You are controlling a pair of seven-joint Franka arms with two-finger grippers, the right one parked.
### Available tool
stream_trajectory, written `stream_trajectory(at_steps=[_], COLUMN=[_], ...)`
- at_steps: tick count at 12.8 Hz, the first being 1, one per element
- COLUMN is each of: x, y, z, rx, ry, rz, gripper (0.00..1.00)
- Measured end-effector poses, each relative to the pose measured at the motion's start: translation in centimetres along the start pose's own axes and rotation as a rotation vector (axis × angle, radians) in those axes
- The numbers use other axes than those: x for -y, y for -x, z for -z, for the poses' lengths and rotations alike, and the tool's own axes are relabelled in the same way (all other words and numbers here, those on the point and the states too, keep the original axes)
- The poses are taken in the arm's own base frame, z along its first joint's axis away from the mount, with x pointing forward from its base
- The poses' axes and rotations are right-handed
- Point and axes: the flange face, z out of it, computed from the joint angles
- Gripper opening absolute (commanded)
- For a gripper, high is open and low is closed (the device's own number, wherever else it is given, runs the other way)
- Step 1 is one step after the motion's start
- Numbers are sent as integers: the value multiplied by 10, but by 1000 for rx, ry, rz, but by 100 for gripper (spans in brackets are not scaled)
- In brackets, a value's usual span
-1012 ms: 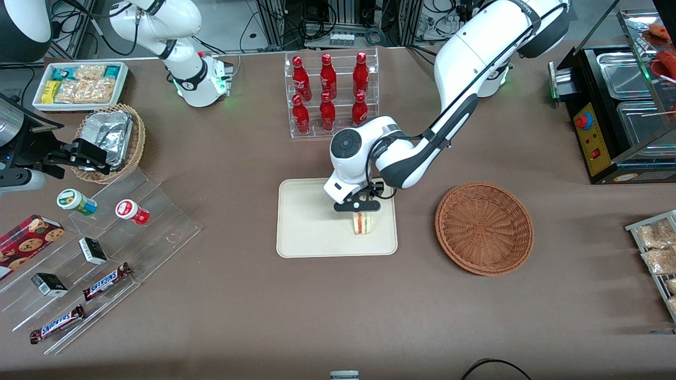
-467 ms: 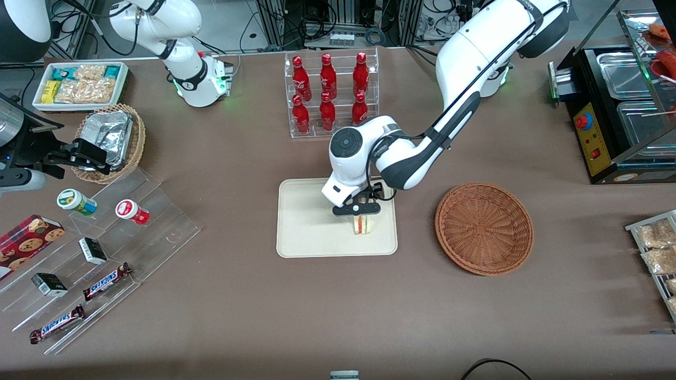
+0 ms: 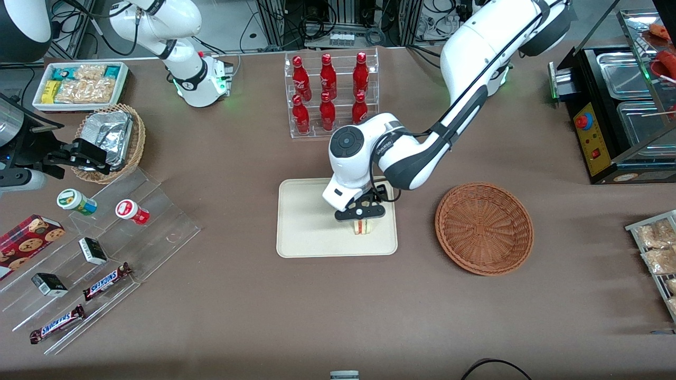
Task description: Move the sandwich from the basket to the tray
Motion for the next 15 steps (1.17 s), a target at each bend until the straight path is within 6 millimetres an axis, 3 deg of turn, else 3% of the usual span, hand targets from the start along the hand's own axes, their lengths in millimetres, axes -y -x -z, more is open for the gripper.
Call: stream_trajectory(at_steps=[3, 7, 9, 15], x=[17, 57, 81, 156], y=[-14, -50, -65, -106], z=[34, 107, 134, 175], rx=[-23, -66, -82, -94], ry=[-31, -4, -9, 26], rz=[34, 140, 186, 274], gripper=[100, 100, 100, 100])
